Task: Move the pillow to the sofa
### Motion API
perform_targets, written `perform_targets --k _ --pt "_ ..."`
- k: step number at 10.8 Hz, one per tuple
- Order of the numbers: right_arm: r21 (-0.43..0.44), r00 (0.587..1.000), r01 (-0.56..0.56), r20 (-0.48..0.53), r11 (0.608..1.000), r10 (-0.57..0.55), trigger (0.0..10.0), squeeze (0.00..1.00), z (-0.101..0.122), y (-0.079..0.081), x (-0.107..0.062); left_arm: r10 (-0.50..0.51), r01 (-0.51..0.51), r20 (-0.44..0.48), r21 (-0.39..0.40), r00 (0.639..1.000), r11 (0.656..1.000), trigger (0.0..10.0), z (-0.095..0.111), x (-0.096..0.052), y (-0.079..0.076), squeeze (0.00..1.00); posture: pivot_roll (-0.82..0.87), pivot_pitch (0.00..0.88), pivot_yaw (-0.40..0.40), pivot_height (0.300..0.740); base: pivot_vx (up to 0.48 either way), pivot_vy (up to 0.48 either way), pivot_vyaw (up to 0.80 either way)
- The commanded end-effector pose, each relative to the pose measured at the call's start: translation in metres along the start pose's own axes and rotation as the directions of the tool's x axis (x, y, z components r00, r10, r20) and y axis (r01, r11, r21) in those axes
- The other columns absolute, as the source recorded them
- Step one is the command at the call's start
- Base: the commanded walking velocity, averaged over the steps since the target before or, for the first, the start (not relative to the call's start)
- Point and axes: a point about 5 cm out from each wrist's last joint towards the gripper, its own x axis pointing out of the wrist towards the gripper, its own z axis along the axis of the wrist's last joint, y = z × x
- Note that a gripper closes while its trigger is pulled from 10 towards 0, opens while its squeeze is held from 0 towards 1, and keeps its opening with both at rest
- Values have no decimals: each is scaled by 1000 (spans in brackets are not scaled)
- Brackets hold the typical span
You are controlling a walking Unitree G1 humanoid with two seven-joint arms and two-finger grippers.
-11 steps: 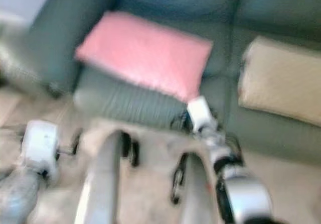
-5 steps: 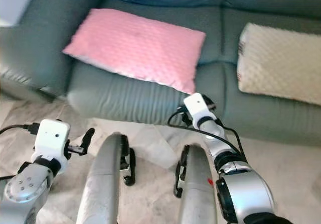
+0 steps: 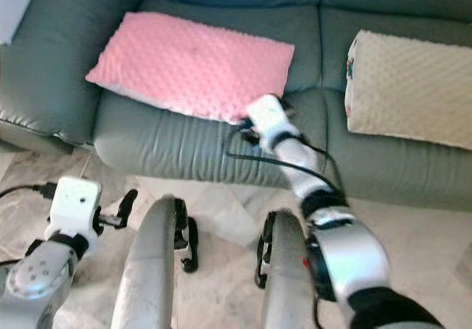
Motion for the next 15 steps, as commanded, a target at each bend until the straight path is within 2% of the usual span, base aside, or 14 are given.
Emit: perform_targets --k 1,2,3,4,7,9,10,12,13,14,15 --pt "-4 998 -8 -59 1000 7 10000 0 -12 2 -4 -4 4 -40 0 999 1000 10000 -9 -3 -1 0 237 370 53 647 0 0 0" --pt "4 994 22 -111 1000 -21 10000 0 -21 -2 -8 -4 4 -42 0 999 1000 10000 -9 -3 -1 0 241 372 51 647 0 0 0" --pt "-6 971 98 -220 995 -97 10000 0 -39 -16 -18 0 0 -46 1 999 1000 10000 -10 -5 0 0 246 372 50 647 0 0 0" --pt "31 951 158 -275 987 -143 10000 0 -49 -25 -25 1 -1 -49 2 999 1000 10000 -10 -6 0 0 252 376 50 647 0 0 0" --pt "1 905 259 -351 966 -242 10000 0 -66 -46 -42 -1 2 -54 11 999 1000 10000 -11 -7 2 0 260 381 59 647 0 0 0" --pt "15 902 270 -354 963 -247 10000 0 -67 -48 -43 1 0 -55 15 999 1000 10000 -11 -6 3 0 260 380 60 647 0 0 0" --pt "40 912 259 -340 965 -231 10000 0 -65 -44 -40 1 0 -55 14 998 1000 10000 -11 -5 2 0 252 374 56 647 0 0 0" --pt "99 958 180 -243 979 -151 10000 0 -56 -22 -33 0 0 -28 -7 1000 1000 10000 -10 7 -5 0 203 327 30 647 0 0 0" --pt "133 971 154 -205 979 -125 10000 0 -55 -14 -34 0 0 -8 -19 1000 1000 10000 -8 15 -9 0 174 291 16 647 0 0 0" --pt "177 987 103 -141 979 -78 10000 0 -55 4 -37 4 -3 26 -38 1000 999 10000 -3 29 -14 0 139 248 4 647 0 0 0" --pt "225 992 72 -119 972 -46 10000 0 -58 17 -44 8 -6 47 -50 999 999 10000 0 39 -17 0 118 222 -3 647 0 0 0"
